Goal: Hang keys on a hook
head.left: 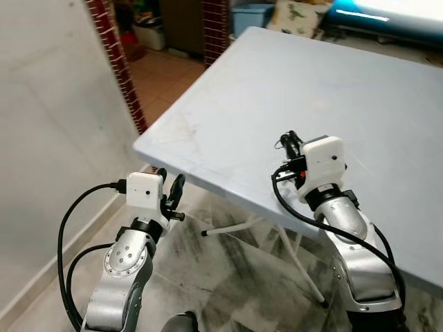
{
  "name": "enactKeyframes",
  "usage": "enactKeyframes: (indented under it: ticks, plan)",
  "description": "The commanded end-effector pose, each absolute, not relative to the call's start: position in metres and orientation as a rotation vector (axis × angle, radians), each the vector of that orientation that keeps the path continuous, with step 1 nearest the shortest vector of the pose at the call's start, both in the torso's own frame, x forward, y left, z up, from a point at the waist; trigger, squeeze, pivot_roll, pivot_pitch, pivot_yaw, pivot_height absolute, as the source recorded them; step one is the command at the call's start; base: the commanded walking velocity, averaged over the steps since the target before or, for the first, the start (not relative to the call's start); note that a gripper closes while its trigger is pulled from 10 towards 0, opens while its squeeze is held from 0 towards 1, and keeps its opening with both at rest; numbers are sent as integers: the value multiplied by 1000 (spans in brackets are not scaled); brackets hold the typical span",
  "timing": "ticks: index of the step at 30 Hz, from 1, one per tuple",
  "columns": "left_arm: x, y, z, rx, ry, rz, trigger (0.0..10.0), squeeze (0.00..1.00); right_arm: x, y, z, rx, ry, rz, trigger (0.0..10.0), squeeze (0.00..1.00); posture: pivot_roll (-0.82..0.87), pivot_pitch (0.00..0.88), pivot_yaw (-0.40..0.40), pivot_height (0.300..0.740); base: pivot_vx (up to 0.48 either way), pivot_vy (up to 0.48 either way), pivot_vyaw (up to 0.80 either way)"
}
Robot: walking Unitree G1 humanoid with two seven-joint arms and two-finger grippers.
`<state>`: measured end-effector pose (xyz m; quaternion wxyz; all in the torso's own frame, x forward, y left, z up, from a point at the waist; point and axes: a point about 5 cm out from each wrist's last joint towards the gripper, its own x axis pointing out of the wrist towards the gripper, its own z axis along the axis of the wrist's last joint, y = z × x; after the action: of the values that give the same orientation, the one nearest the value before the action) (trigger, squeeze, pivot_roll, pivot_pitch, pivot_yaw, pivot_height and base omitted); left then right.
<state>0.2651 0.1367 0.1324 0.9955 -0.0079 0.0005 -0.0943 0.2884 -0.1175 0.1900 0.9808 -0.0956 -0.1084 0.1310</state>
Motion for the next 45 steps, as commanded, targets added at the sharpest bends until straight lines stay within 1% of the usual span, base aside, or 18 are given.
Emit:
enactKeyframes:
  ticks: [1, 7, 21, 25, 45]
  plan:
    - [266, 136, 132, -14, 1, -177, 10000, 0, 287, -118, 196, -196, -240, 260, 10000, 0, -67, 136, 31, 740, 0, 0, 794]
    - [267, 135, 131, -34, 13, -165, 10000, 0, 288, -118, 197, -199, -242, 260, 10000, 0, -67, 129, 34, 740, 0, 0, 794]
    - [269, 133, 132, 4, -10, -169, 10000, 0, 290, -116, 201, -204, -257, 266, 10000, 0, -67, 122, 32, 740, 0, 0, 794]
    - [268, 128, 129, -25, 14, -185, 10000, 0, 291, -116, 202, -202, -259, 269, 10000, 0, -66, 122, 31, 740, 0, 0, 794]
    - [270, 129, 128, -33, 25, -160, 10000, 0, 291, -113, 199, -198, -252, 280, 10000, 0, -72, 128, 27, 740, 0, 0, 794]
